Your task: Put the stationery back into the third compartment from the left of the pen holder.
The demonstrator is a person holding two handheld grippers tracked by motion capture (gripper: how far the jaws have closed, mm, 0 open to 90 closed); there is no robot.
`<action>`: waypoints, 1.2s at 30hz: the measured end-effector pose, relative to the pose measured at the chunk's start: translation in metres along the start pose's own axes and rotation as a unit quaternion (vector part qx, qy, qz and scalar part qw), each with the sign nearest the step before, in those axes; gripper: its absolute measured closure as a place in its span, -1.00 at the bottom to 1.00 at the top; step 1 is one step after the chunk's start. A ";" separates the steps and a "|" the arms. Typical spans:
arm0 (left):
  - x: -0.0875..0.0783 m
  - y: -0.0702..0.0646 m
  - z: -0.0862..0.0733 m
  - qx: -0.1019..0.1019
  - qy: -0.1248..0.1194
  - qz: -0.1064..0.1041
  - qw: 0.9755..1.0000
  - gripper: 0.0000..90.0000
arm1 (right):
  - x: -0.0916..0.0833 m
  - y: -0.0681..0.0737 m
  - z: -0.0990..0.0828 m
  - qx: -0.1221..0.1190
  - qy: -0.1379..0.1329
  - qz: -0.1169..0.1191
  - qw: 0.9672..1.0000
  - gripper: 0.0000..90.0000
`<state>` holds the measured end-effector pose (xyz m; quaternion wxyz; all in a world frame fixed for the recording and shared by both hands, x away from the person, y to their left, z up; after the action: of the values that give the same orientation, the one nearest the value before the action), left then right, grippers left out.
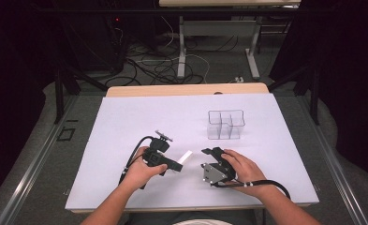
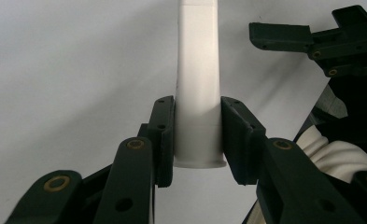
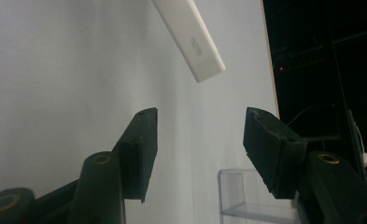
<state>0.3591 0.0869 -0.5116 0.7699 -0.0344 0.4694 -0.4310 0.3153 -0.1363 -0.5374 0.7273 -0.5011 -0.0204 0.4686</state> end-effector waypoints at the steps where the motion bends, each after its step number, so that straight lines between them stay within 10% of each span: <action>1: 0.001 -0.001 0.000 0.000 0.001 -0.001 1.000 0.49 | 0.000 0.001 0.001 -0.010 -0.002 0.006 1.000 0.00; 13: 0.011 -0.015 -0.001 -0.001 0.013 -0.024 1.000 0.49 | 0.010 0.016 0.010 -0.089 -0.020 0.019 0.996 0.06; 21: 0.018 -0.020 -0.001 -0.005 0.018 -0.036 0.999 0.49 | 0.013 0.018 0.015 -0.154 -0.006 0.039 0.987 0.21; 36: 0.023 -0.025 -0.002 -0.009 0.023 -0.043 0.999 0.49 | 0.018 0.025 0.020 -0.187 -0.005 0.054 0.981 0.42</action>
<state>0.3465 0.0554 -0.5172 0.7393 -0.0516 0.4885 -0.4606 0.2991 -0.1076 -0.5537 0.5944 -0.6259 -0.0843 0.4979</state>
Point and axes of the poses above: each handheld gripper's, and its own axes: x roughly forward along the jaws, z roughly out of its top, y roughly to its left, the point moved 1 cm from there along x, roughly forward along the jaws, and after that the axes turned 12 degrees about -y, right-handed, at the moved point
